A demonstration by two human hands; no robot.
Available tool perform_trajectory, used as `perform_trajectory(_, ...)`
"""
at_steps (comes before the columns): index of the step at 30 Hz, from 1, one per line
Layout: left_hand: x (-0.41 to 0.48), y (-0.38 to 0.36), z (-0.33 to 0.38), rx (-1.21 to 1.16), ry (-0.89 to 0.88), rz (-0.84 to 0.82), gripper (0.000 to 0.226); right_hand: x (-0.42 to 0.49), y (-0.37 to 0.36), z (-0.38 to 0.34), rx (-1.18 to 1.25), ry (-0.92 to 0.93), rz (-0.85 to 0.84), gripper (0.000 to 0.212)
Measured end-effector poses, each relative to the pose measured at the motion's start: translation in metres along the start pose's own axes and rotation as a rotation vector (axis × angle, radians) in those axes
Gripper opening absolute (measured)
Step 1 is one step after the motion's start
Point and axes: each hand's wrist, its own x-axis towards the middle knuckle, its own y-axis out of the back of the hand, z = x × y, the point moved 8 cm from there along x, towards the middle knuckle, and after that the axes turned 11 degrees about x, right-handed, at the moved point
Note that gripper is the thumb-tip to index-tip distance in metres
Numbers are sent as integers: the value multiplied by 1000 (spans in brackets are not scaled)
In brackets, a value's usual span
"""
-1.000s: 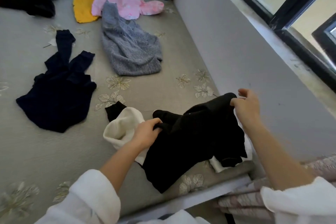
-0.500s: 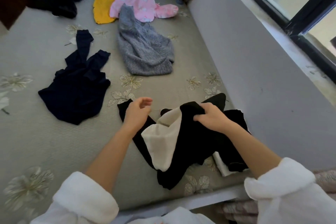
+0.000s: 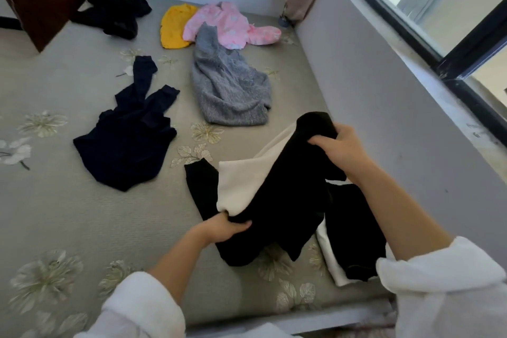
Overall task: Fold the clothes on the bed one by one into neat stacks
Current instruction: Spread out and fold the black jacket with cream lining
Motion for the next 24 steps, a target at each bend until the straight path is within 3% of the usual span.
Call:
perform_trajectory(4, -30, 96, 35, -236, -133, 411, 25, 9, 39, 3, 94, -3, 103, 9)
perform_trajectory(6, -55, 135, 60, -192, -162, 480, 28, 11, 52, 10, 110, -33, 94, 12)
perform_trajectory(11, -115, 181, 134, 159, -223, 199, 47, 19, 72, 0, 38, -106, -26, 29)
perform_trajectory(15, -165, 221, 182, 152, -313, 98, 60, 28, 76, -25, 16, -100, -279, 35)
perform_trajectory(17, -177, 237, 193, 316, -257, 73, 59, 31, 72, -31, -38, -130, -406, 36)
perform_trajectory(19, -177, 258, 194, 602, -121, 218, 47, 35, 66, -28, -117, -189, -483, 35)
perform_trajectory(22, -165, 279, 199, 959, 8, 461, 12, 56, 51, -28, -342, -91, -419, 8)
perform_trajectory(24, -155, 291, 201, 1060, 63, 619, 29, 78, 43, -35, -525, 52, -247, 15)
